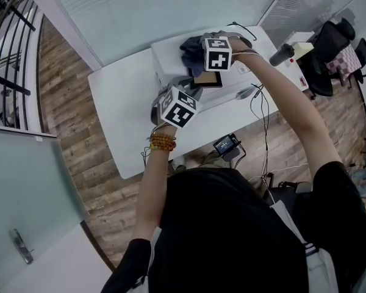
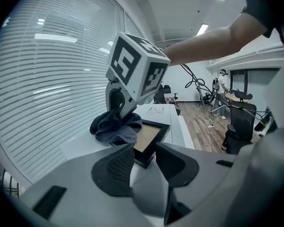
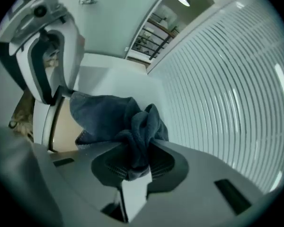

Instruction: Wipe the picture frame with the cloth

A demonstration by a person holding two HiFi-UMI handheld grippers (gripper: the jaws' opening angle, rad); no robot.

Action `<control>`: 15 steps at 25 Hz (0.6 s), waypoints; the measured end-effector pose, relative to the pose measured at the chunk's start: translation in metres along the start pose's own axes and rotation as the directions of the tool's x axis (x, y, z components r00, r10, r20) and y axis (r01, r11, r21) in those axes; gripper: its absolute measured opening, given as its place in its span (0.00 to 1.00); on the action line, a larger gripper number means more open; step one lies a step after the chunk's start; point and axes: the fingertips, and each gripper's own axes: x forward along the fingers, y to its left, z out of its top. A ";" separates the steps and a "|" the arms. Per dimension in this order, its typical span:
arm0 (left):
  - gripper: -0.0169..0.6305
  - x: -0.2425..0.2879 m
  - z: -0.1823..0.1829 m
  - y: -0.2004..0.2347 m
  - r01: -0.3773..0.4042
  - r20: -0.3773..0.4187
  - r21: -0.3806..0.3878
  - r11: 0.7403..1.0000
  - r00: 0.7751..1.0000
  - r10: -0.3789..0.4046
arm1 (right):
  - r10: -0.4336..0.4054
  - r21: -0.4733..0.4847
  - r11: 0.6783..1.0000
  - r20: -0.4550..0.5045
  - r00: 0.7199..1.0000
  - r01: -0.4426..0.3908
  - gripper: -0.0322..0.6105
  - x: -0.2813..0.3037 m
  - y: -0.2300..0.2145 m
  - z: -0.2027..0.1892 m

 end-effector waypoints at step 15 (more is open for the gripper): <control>0.26 0.003 -0.001 0.000 -0.028 -0.009 0.006 1.000 1.000 0.028 | 0.217 -0.074 0.974 0.005 0.976 -0.216 0.14 -0.018 0.053 0.020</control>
